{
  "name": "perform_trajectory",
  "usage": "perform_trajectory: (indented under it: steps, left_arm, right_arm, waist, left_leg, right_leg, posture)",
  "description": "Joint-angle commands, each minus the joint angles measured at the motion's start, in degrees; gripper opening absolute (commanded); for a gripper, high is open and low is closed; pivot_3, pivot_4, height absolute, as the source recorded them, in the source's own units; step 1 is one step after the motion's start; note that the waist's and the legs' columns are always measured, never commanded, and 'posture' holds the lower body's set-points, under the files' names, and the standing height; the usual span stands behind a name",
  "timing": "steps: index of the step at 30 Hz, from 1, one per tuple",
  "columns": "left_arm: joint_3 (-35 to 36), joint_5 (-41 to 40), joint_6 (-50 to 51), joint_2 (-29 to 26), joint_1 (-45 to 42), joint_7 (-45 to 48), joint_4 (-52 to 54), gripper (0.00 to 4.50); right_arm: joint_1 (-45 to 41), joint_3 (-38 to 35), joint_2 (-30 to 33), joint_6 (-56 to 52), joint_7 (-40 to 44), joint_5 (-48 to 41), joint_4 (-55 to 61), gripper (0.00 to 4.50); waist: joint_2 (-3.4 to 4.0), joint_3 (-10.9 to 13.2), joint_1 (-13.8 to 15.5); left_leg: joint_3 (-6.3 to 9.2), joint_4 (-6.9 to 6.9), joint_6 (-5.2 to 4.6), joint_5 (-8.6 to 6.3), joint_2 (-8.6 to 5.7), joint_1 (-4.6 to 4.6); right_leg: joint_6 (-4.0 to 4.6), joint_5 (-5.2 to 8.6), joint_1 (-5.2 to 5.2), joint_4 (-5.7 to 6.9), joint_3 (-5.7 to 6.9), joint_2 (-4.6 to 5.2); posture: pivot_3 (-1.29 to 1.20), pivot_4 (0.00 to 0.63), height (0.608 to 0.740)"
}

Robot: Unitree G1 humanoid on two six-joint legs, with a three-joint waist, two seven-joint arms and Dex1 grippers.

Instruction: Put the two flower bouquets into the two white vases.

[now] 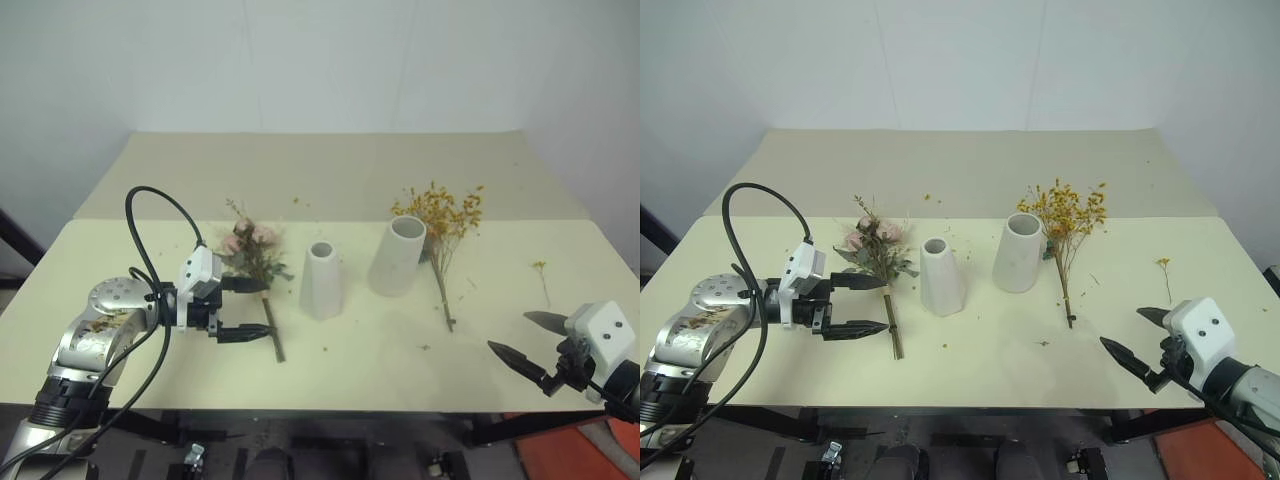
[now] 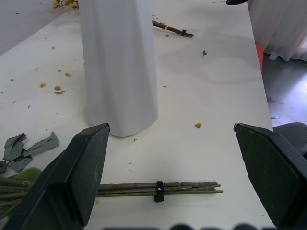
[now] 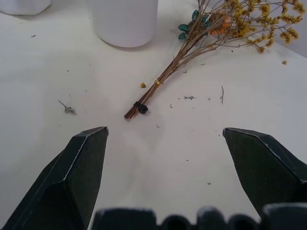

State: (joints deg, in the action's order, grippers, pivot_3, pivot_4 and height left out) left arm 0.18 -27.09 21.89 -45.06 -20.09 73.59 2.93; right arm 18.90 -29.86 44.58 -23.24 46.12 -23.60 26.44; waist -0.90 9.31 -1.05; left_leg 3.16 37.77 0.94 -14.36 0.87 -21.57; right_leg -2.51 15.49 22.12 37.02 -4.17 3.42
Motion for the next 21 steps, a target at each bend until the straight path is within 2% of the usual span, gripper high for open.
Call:
perform_trajectory:
  steps: [1,9,13,17,21]
  left_arm:
    - [1.45,-0.19,1.05,-0.67,0.21,-1.76,2.08,4.50]
    - [1.37,-1.09,0.01,0.08,-1.84,-2.07,2.92,4.50]
    - [0.88,-1.61,0.19,0.08,-6.29,0.02,1.27,4.50]
    - [-2.13,0.45,3.01,-0.38,-13.06,1.03,-0.74,4.50]
    - [-3.29,0.57,5.13,0.17,-17.02,0.59,-1.65,4.50]
  right_arm:
    - [-1.26,-1.19,1.38,-0.45,0.35,-0.56,0.50,4.48]
    - [-7.30,2.01,3.26,-3.70,-0.42,-1.48,-0.55,4.48]
    - [-17.11,7.33,3.71,-13.22,-5.82,-1.15,-1.69,4.48]
    - [-32.52,13.51,2.13,-30.78,-13.89,-0.98,-8.26,4.48]
    - [-40.03,16.22,0.28,-39.45,-17.52,-0.63,-12.17,4.48]
  waist:
    - [0.00,0.00,-0.01]
    - [-0.01,0.00,-0.04]
    - [-0.01,0.00,-0.18]
    - [-0.05,0.03,-0.47]
    - [-0.04,0.03,-0.41]
  left_leg:
    - [0.00,0.00,0.00,0.00,0.00,0.00]
    - [0.00,0.00,0.00,0.00,0.00,0.00]
    - [0.00,0.03,0.00,0.00,0.00,0.02]
    - [0.00,0.04,0.00,0.00,-0.02,0.00]
    - [0.08,0.01,-0.07,0.00,-0.03,-0.17]
  right_leg:
    - [0.00,0.00,0.00,0.00,0.00,0.00]
    - [0.00,0.00,0.00,0.00,0.00,0.00]
    - [0.01,-0.01,0.00,0.04,0.00,-0.01]
    - [0.02,-0.02,0.02,0.04,0.00,-0.01]
    - [0.05,-0.03,0.13,0.00,0.08,-0.01]
  posture:
    - [0.00,0.150,0.740]
    - [0.00,0.150,0.740]
    - [0.00,0.150,0.740]
    - [0.00,0.150,0.740]
    - [0.00,0.150,0.740]
